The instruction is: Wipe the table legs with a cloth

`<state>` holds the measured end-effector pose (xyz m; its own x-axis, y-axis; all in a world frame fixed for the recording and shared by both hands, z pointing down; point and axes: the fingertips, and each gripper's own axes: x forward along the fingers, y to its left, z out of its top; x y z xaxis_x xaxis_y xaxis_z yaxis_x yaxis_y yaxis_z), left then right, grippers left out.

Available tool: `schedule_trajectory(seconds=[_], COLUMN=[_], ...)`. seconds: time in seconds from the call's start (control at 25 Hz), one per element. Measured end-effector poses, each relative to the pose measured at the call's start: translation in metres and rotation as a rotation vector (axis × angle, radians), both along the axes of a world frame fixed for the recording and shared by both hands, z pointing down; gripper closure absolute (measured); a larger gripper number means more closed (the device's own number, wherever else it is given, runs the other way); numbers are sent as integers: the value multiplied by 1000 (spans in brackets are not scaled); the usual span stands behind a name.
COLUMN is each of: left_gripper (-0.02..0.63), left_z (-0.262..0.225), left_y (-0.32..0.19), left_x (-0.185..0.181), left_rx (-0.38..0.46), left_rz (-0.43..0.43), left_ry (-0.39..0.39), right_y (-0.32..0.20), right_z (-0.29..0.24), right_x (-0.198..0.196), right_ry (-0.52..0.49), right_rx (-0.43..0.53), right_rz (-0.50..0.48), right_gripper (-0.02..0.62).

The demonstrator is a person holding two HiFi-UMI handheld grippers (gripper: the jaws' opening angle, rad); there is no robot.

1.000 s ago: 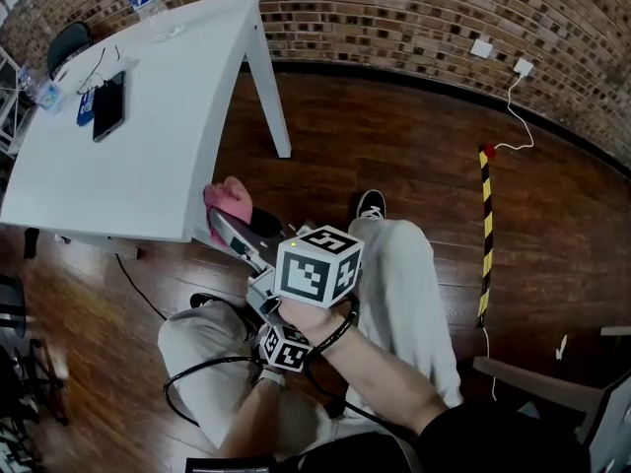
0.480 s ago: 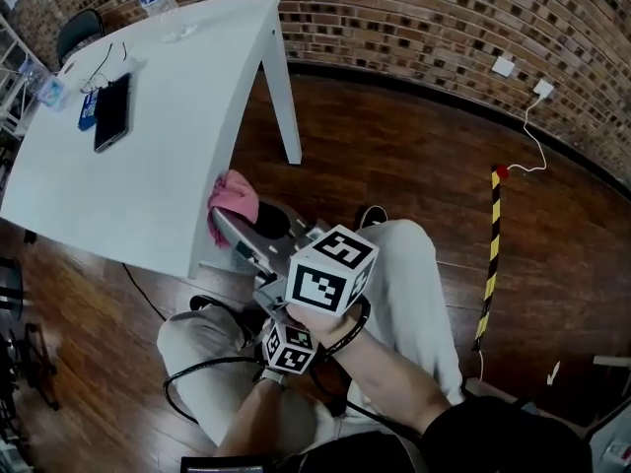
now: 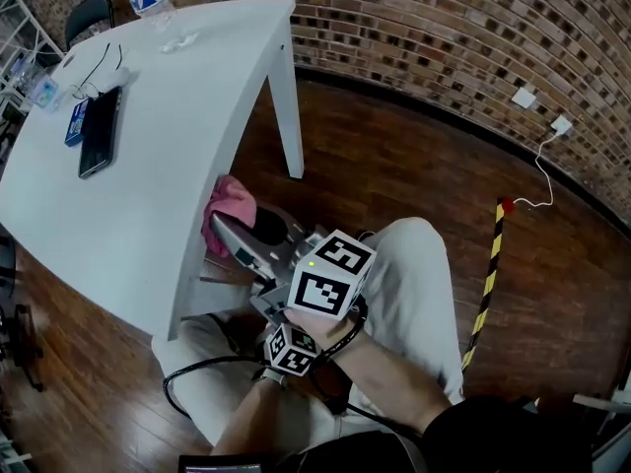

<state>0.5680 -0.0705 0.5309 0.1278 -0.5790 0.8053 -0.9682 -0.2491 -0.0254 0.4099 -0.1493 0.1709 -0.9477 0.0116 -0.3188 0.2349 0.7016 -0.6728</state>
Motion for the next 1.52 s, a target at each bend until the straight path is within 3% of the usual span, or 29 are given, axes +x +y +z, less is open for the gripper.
schedule_trajectory(seconds=[0.16,0.36,0.72,0.96,1.32,1.52], left_gripper=[603,603,603,603,603,604], left_z=[2,-19,-120,-180,-210,-219], left_y=[-33,-76,-144,-164,-191,-207], left_x=[-6,-25,-62,-70,-91,-97], left_rx=[7,77,333,447,470,486], left_rz=[-28,-91,-169,-166,-200,-238], left_ry=[-2,11,0,-25,-40,3], right_y=[-28,-73,-133,-182,-266,-306], right_z=[4,9,11,12,18,19], right_x=[-11,-29,-53,-66,-89,-102], right_ry=[3,15,6,1,-9,12], right_rx=[-5,-32,-24,-21,-103,-173], right_rz=[-35,-47,-60,-37,38,62], right_gripper=[488,488,486,486,488,488])
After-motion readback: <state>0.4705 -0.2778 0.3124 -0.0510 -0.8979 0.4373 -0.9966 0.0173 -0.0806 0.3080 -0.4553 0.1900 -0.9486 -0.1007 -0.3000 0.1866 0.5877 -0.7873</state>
